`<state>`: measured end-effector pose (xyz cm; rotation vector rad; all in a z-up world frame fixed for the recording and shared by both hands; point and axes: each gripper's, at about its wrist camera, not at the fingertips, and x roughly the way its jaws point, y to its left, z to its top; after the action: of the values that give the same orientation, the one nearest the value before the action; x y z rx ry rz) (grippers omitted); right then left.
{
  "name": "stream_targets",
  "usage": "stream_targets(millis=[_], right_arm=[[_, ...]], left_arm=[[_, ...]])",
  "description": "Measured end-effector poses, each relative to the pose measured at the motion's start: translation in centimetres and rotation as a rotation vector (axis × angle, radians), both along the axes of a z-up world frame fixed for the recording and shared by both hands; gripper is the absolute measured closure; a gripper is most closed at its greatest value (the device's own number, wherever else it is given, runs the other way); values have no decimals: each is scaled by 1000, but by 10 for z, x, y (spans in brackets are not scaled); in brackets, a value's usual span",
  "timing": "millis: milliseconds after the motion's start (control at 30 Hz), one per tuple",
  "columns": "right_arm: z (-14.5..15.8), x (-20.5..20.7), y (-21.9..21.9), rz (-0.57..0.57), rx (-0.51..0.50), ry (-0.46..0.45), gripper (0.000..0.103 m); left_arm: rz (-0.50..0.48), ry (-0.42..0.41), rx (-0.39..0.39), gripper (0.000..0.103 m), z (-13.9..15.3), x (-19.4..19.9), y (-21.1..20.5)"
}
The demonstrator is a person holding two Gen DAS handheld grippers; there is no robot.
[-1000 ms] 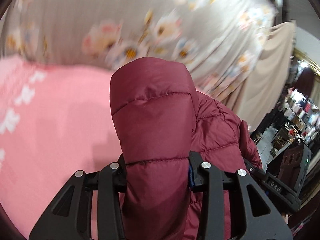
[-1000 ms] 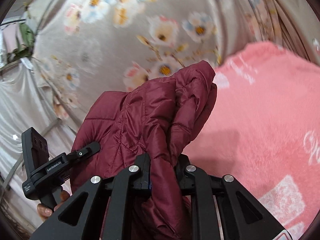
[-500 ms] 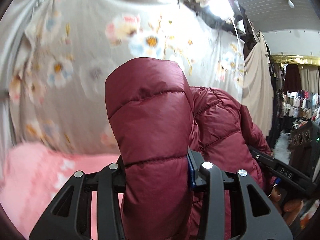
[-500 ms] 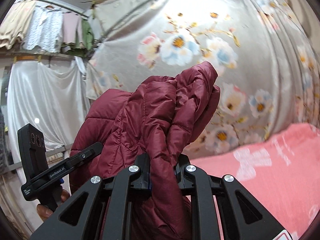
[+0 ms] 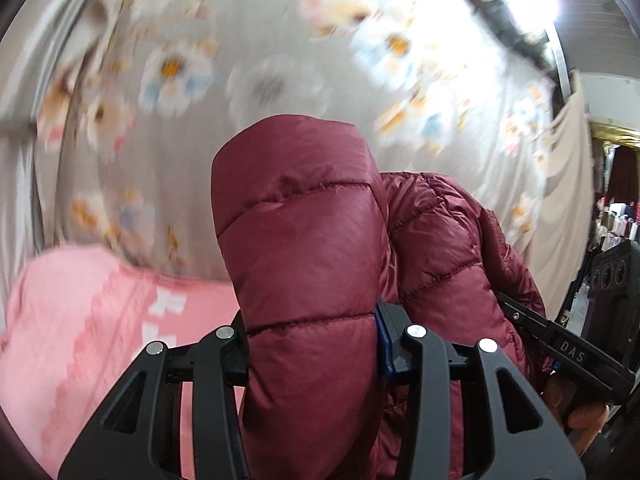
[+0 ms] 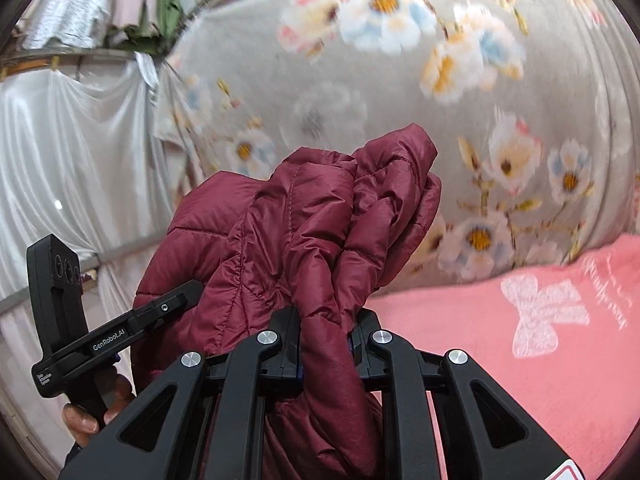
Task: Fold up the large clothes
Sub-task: 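Lift the jacket bundle off the blanket with both tools, then lower the bundle onto the blanket and press it with both tools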
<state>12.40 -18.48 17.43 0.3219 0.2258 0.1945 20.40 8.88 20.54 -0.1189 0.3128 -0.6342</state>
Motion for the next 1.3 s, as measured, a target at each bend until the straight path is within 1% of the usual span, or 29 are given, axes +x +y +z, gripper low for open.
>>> stream_targets(millis=[67, 133, 200, 333, 433, 500, 567, 600, 700, 767, 800, 867, 900, 933, 967, 1000, 1100, 1167, 1233, 1267, 1300], right_arm=[[-26, 31, -4, 0, 15, 53, 88], [-51, 58, -9, -1, 23, 99, 88], [-72, 81, -12, -5, 28, 140, 88], [-128, 127, -22, -19, 53, 258, 88], [-165, 149, -26, -24, 60, 332, 88], [-193, 162, -27, -28, 56, 385, 88], [-212, 169, -29, -45, 47, 414, 88], [-220, 172, -32, -48, 54, 423, 88], [-240, 178, -39, -47, 88, 446, 85], [-246, 180, -41, -51, 104, 465, 82], [-247, 181, -42, -52, 114, 472, 78], [-247, 182, -45, -67, 123, 482, 75], [-247, 181, -47, -81, 122, 488, 69], [-245, 177, -49, -108, 111, 500, 65], [-241, 174, -51, -127, 102, 506, 56], [-236, 168, -54, -142, 95, 508, 53], [-218, 143, -62, -190, 77, 494, 53], [-197, 126, -60, -251, 23, 447, 54], [-181, 124, -53, -243, -21, 417, 64], [-172, 128, -44, -231, -62, 413, 74], [-165, 133, -33, -229, -114, 408, 79]], left_arm=[[19, 52, 16, 63, -30, 31, -4], [30, 86, 31, 63, -52, 53, -8], [36, 133, 39, 63, -78, 80, -11], [49, 243, 72, 63, -135, 124, -23], [58, 328, 114, 63, -180, 150, -32], [61, 367, 135, 63, -204, 158, -35], [80, 385, 167, 62, -227, 166, -36], [96, 383, 174, 61, -234, 169, -34], [98, 416, 141, 53, -244, 177, -26], [110, 438, 146, 43, -248, 181, -26], [125, 444, 162, 41, -252, 183, -28], [163, 454, 185, 27, -253, 185, -29], [198, 457, 206, 22, -253, 186, -30], [242, 465, 231, 12, -252, 186, -30], [273, 472, 244, 8, -250, 186, -30], [302, 479, 253, 8, -247, 184, -26], [375, 493, 271, 8, -236, 172, -11], [429, 486, 300, 9, -223, 161, -5], [462, 443, 339, 9, -206, 151, -10], [467, 414, 355, 9, -199, 148, -16], [474, 375, 379, 9, -190, 142, -24]])
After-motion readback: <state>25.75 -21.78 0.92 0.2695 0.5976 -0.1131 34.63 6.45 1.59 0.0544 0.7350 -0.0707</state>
